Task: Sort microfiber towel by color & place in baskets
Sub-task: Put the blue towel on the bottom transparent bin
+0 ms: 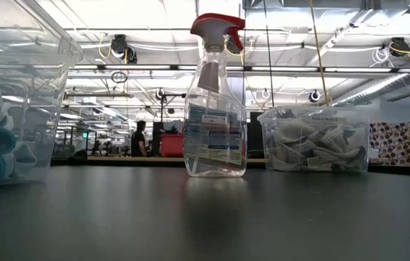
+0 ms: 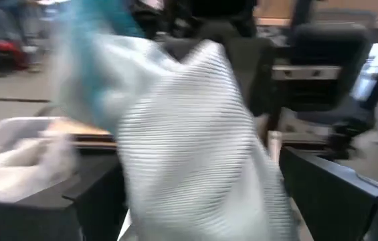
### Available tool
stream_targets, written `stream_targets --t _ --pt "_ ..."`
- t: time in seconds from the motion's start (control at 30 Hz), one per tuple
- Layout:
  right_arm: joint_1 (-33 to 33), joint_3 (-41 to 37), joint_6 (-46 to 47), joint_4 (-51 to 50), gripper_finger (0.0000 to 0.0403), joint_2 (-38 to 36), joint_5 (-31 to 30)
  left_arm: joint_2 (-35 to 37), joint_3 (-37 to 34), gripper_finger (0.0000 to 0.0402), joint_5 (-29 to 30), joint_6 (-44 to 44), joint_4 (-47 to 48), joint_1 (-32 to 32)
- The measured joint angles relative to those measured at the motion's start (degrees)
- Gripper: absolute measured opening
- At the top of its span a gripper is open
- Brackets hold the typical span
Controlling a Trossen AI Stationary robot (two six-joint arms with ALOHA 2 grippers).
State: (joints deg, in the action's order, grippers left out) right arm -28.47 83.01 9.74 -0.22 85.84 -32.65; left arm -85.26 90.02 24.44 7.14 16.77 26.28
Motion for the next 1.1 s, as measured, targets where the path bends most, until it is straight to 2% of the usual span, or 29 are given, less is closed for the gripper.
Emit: stream_targets --t 0.07,0.2,0.3,0.43,0.67,0.83,1.1 --pt "0.0 2.0 -2.1 -0.1 0.0012 0.9 0.0 -0.6 0.0 0.0365 -2.7 0.9 -0.5 -0.1" --pt "0.1 4.5 -4.6 0.1 0.0012 1.3 -0.5 -1.0 0.0 0.0362 -2.7 1.5 -0.2 0.4" --pt "0.2 4.9 -4.9 0.1 0.0013 1.1 -1.1 -0.9 0.0 0.0339 -2.3 1.5 -0.3 0.5" --pt "0.2 4.9 -4.6 0.0 0.0013 1.0 -1.3 -0.9 0.0 0.0274 -1.7 1.5 -0.2 0.4" --pt "0.2 4.9 -2.3 -2.1 0.0013 1.1 -1.3 -0.9 0.0 0.0125 -1.6 0.8 0.5 0.5" --pt "0.2 4.9 -1.3 -4.0 0.0032 1.1 -0.2 -0.9 0.0 0.0031 -1.5 -1.9 0.9 1.3" --pt "-0.6 4.9 0.1 -10.1 0.0117 1.1 0.1 0.1 0.0 0.0022 -0.9 -1.7 6.8 3.8"
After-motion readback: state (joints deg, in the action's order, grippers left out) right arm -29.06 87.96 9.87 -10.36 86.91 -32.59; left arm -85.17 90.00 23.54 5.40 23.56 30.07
